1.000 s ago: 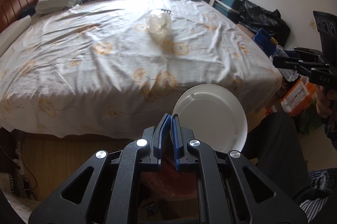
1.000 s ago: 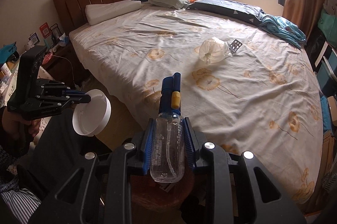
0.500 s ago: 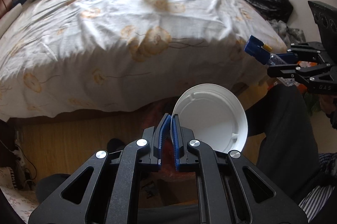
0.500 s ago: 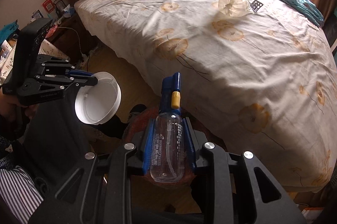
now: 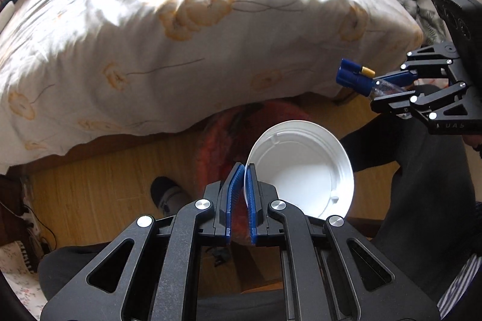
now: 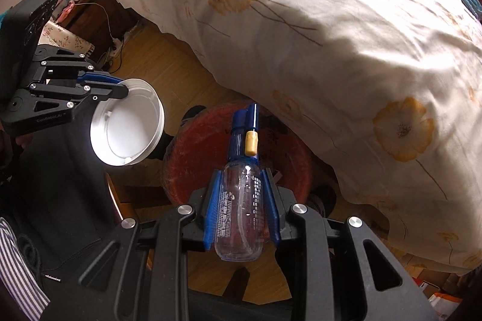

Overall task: Collect trash
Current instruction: 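Carry the lid and bottle to the wastebasket and open both tools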

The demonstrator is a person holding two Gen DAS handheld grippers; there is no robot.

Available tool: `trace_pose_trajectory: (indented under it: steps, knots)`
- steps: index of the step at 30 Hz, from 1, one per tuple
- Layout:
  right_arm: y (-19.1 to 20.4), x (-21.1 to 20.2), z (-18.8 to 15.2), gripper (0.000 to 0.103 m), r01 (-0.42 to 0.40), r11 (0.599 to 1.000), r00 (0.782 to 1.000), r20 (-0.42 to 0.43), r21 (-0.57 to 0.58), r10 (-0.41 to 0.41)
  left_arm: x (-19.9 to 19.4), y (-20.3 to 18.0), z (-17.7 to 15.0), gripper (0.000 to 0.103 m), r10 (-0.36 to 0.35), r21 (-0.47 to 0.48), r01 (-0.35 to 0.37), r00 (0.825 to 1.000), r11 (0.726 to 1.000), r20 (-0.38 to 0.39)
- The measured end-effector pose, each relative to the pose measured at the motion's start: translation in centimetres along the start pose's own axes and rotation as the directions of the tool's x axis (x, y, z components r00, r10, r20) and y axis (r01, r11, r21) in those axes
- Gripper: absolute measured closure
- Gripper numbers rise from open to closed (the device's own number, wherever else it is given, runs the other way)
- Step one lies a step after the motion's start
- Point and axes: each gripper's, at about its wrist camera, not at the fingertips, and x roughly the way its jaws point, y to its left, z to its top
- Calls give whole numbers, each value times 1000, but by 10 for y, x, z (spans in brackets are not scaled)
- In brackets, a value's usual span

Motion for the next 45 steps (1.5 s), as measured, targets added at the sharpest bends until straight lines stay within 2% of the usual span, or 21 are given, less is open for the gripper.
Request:
trace_pose_trajectory:
  steps: [11, 25, 30, 39, 40, 41, 42, 43, 44, 45]
  knots:
    - [-15, 50, -8, 77, -20, 1000, 991, -132, -5, 19, 49, -4, -1, 95, 8, 46, -2, 993, 999, -115]
    - [-30, 107, -14, 77, -36, 999, 961, -275, -18, 30, 121, -8, 6, 95, 3, 108, 28, 963, 994, -271]
    - [-35, 122, -16, 77, -43, 999, 951, -308, -16, 36, 138, -5, 8, 95, -6, 100, 38, 954, 994, -300]
    - [-38, 143, -22, 76, -68, 998, 934, -351, -10, 60, 148, -5, 7, 94, -17, 97, 49, 952, 994, -307]
    - [-38, 145, -22, 76, -84, 996, 930, -359, -5, 76, 148, -5, 7, 90, -22, 96, 54, 952, 994, -305]
    - [-39, 147, -22, 73, -77, 997, 934, -350, -1, 72, 148, -5, 7, 59, -28, 93, 59, 952, 994, -306]
    - [-41, 146, -21, 41, -68, 998, 939, -337, 10, 67, 149, -4, 7, 32, -28, 88, 57, 952, 994, -303]
    - [-43, 146, -20, 16, -64, 998, 941, -330, 27, 70, 148, -3, 8, 9, -22, 80, 47, 956, 996, -292]
    - [-45, 145, -19, 7, -50, 998, 948, -314, 38, 59, 148, -1, 8, 5, -23, 71, 45, 956, 996, -292]
    - [-47, 142, -17, 5, -42, 998, 953, -298, 47, 54, 146, -1, 10, 6, -30, 62, 50, 957, 997, -290]
